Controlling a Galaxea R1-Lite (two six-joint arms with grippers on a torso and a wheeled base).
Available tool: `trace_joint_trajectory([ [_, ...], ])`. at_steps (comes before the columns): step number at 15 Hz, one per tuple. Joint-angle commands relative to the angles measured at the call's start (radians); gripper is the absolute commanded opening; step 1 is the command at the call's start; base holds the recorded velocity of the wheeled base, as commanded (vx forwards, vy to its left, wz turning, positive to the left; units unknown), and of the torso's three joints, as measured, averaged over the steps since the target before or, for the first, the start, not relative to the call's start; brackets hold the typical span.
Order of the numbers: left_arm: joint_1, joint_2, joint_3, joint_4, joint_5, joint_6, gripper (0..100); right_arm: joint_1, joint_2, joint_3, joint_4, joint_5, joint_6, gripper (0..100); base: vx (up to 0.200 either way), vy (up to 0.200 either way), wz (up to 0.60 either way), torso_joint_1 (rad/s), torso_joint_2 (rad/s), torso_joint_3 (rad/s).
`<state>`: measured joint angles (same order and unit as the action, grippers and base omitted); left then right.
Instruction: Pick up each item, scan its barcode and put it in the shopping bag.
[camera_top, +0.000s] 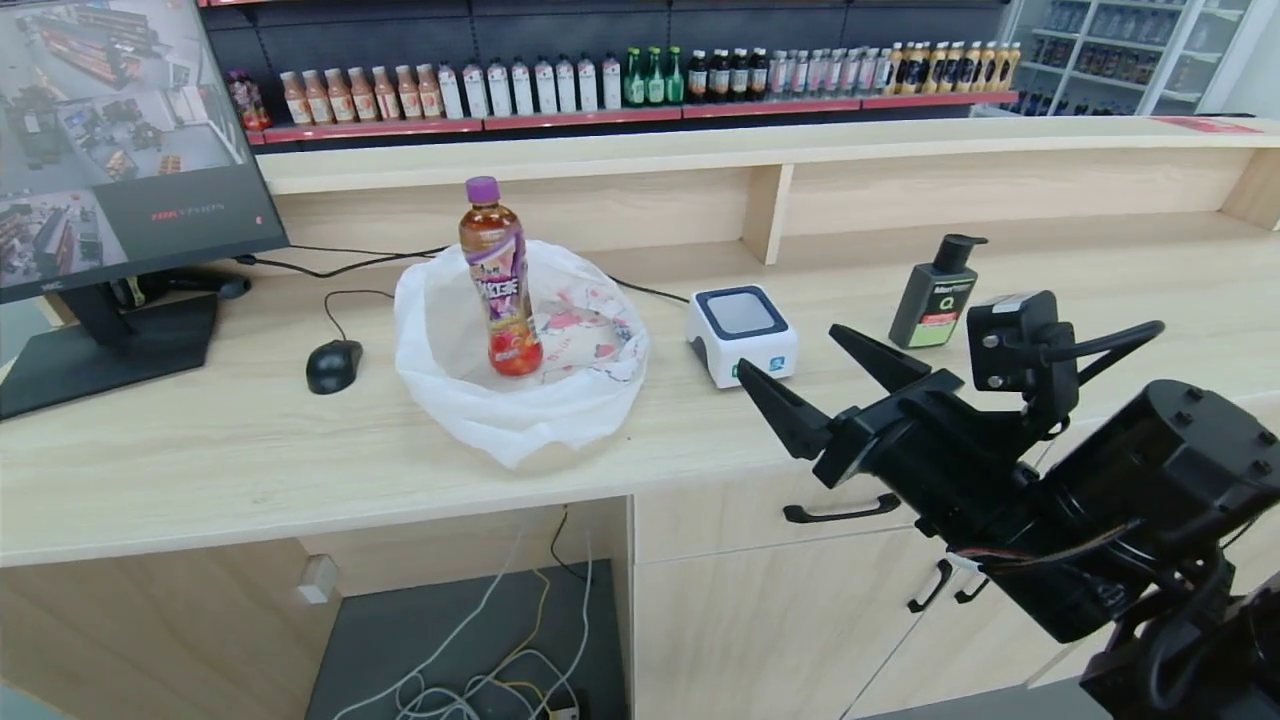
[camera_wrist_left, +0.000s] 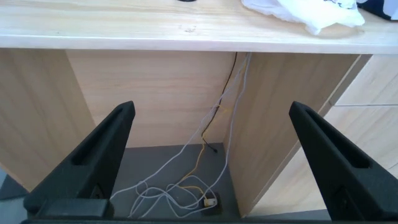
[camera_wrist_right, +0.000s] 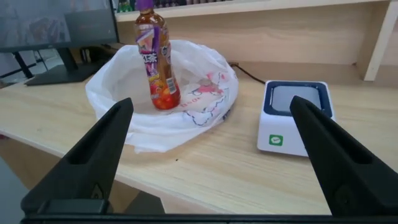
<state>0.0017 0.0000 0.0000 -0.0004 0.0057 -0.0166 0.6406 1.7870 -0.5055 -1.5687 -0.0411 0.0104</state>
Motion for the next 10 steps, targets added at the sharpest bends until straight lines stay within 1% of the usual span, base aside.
trace_joint_trajectory([
  [1, 0.0, 0.0, 0.0, 0.0, 0.0, 0.0, 100, -0.009, 0.0, -0.001, -0.002, 0.0, 0.002, 100, 0.0, -0.2, 0.0, -0.002, 0.0, 0.002],
  [10, 0.0, 0.0, 0.0, 0.0, 0.0, 0.0, 100, -0.007, 0.032, -0.01, -0.002, 0.0, 0.002, 100, 0.0, -0.2, 0.0, 0.002, 0.0, 0.001],
])
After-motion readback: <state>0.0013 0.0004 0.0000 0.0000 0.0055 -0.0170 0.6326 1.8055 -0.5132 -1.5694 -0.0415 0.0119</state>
